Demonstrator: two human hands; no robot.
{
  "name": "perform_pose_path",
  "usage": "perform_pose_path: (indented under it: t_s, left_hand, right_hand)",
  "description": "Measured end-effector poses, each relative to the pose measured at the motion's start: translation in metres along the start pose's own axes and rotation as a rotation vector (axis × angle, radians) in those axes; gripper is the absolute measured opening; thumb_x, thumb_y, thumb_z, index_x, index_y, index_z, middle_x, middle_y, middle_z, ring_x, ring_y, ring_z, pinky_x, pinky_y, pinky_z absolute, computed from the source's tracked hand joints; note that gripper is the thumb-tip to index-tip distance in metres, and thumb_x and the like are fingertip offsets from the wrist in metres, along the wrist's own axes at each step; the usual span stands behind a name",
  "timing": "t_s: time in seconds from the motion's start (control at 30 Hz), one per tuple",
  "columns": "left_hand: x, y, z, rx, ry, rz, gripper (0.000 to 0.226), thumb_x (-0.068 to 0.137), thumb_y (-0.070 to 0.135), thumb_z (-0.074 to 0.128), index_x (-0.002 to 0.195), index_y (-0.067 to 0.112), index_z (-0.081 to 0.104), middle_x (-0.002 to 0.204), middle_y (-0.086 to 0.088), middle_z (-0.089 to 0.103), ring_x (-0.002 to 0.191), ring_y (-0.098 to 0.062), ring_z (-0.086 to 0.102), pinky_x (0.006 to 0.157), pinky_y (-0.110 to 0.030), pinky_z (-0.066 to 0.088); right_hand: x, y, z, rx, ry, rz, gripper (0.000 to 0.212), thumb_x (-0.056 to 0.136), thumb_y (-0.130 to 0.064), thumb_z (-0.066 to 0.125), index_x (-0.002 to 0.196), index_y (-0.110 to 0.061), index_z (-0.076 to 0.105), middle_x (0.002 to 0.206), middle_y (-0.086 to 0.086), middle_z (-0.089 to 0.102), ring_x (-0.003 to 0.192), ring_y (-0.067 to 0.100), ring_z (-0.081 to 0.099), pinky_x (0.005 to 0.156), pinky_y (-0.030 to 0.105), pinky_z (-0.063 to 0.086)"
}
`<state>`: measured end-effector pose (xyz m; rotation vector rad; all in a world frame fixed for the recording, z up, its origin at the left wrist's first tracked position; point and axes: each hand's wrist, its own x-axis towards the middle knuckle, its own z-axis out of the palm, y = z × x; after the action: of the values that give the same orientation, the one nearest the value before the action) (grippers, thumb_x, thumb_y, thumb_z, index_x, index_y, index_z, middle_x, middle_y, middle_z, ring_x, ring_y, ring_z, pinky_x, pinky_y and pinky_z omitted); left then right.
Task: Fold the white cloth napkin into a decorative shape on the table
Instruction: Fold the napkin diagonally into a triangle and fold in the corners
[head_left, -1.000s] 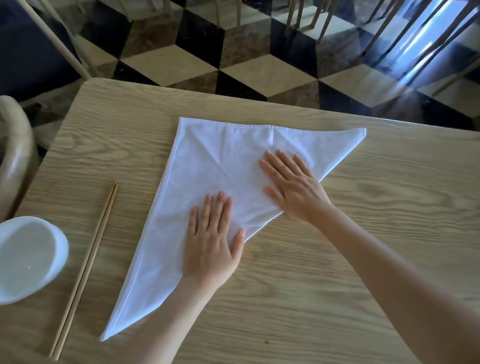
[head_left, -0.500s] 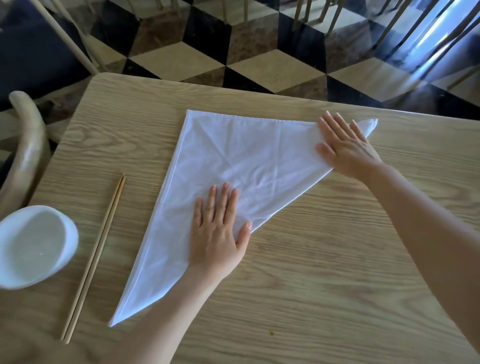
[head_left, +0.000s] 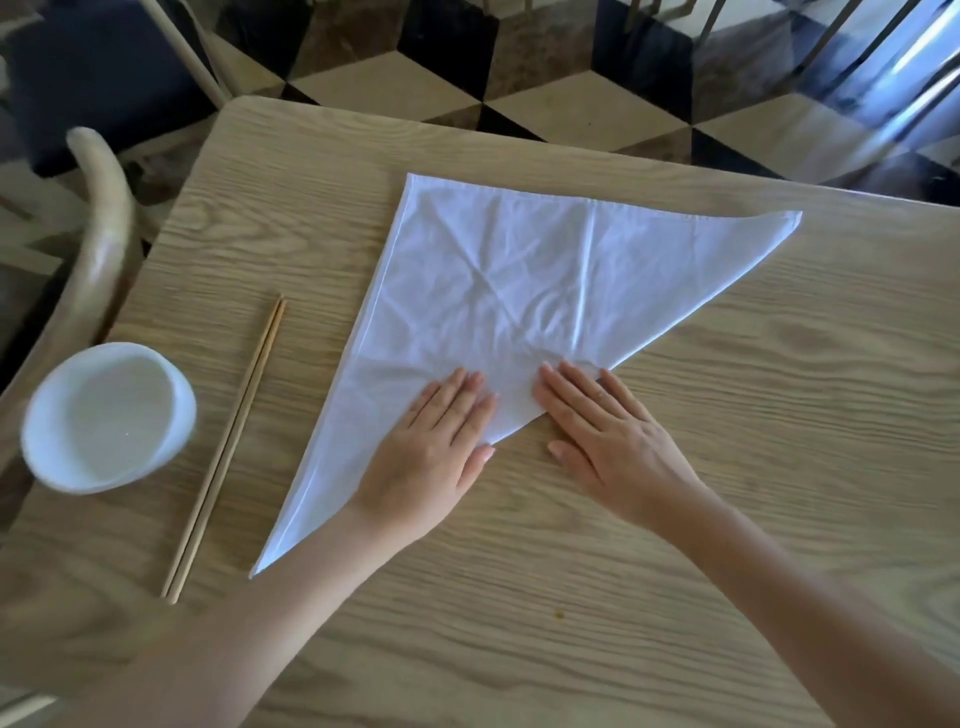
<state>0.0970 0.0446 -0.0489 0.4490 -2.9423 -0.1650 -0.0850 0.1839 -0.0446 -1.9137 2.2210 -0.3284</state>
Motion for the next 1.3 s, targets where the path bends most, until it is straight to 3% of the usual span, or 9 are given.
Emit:
perform_pose_path:
  t_s: [0.13,0.27,0.47,0.6,0.7,0.77,0.9,1.03,1.3]
  left_hand:
    - [-0.009,0.004,-0.007,0.133,0.038,0.052,0.036,0.083,0.004,0.045,0.114,-0.002,0.064,0.118,-0.021,0.064,0.112,-0.034,0.060,0.095,-0.042,0.047]
    - [-0.013,0.012,-0.019,0.139,-0.005,-0.008,0.048,0.068,-0.011,0.047,0.113,-0.003,0.063,0.118,-0.021,0.064,0.109,-0.035,0.062,0.085,-0.040,0.054]
    - [-0.013,0.000,-0.043,0.120,-0.148,-0.166,0.060,0.036,-0.016,0.072,0.093,0.003,0.067,0.100,-0.014,0.070,0.080,-0.030,0.068,0.050,-0.031,0.051]
    - [-0.014,-0.016,-0.061,0.133,-0.343,-0.223,0.048,0.037,-0.015,0.073,0.077,0.009,0.065,0.071,-0.003,0.064,0.057,-0.024,0.060,0.040,-0.027,0.042]
    - [0.000,-0.030,-0.083,0.109,-0.472,-0.394,0.016,0.078,0.001,0.057,0.090,0.011,0.060,0.087,-0.007,0.065,0.079,-0.030,0.062,0.058,-0.034,0.043]
    - [0.011,-0.046,-0.090,0.028,-0.540,-0.457,0.011,0.088,0.009,0.048,0.092,0.008,0.058,0.093,-0.009,0.062,0.093,-0.032,0.059,0.064,-0.032,0.037]
    - [0.033,-0.083,-0.109,-0.084,-0.550,-0.449,0.027,0.081,0.013,0.055,0.059,0.018,0.040,0.067,0.004,0.044,0.088,-0.030,0.056,0.060,-0.029,0.031]
    - [0.063,-0.111,-0.136,-0.151,-0.610,-0.399,0.008,0.080,0.014,0.061,0.083,0.010,0.066,0.086,-0.003,0.063,0.087,-0.026,0.058,0.062,-0.028,0.035]
    - [0.132,-0.165,-0.158,-0.419,-0.480,-0.461,0.013,0.079,0.012,0.068,0.091,0.012,0.070,0.096,-0.002,0.065,0.089,-0.019,0.059,0.074,-0.031,0.047]
  right_hand:
    - [-0.007,-0.001,0.006,0.005,0.221,0.016,0.042,0.094,-0.029,0.043,0.131,-0.012,0.054,0.140,0.002,0.050,0.133,0.017,0.039,0.114,0.039,0.026]
    - [0.006,-0.009,0.009,-0.010,0.409,0.027,0.024,0.085,-0.013,0.058,0.107,-0.007,0.067,0.110,0.005,0.067,0.105,0.022,0.052,0.096,0.036,0.040]
    - [0.019,-0.014,0.006,0.056,0.431,0.171,0.007,0.079,-0.013,0.065,0.086,-0.015,0.066,0.087,-0.001,0.062,0.086,0.018,0.045,0.077,0.031,0.036]
    - [0.022,-0.016,0.003,0.066,0.392,0.277,0.010,0.082,-0.022,0.056,0.080,-0.016,0.064,0.081,-0.001,0.058,0.083,0.020,0.042,0.072,0.033,0.036]
    - [0.022,-0.019,-0.004,0.052,0.351,0.352,0.006,0.077,-0.013,0.068,0.074,-0.016,0.064,0.078,0.000,0.055,0.082,0.020,0.040,0.071,0.031,0.031]
    - [0.024,-0.020,-0.009,0.048,0.299,0.385,0.010,0.073,-0.011,0.073,0.070,-0.016,0.065,0.075,0.000,0.055,0.080,0.023,0.045,0.070,0.031,0.030]
    - [0.028,-0.028,-0.022,0.042,0.203,0.455,0.010,0.069,-0.014,0.076,0.067,-0.017,0.066,0.071,0.001,0.055,0.077,0.028,0.052,0.071,0.036,0.039]
    - [0.031,-0.032,-0.028,0.082,0.143,0.527,0.010,0.069,-0.012,0.075,0.065,-0.015,0.067,0.068,0.002,0.056,0.077,0.030,0.054,0.073,0.037,0.038]
    - [0.040,-0.035,-0.033,0.218,0.038,0.751,0.016,0.086,-0.022,0.054,0.086,-0.021,0.070,0.084,-0.004,0.055,0.101,0.021,0.047,0.085,0.031,0.027]
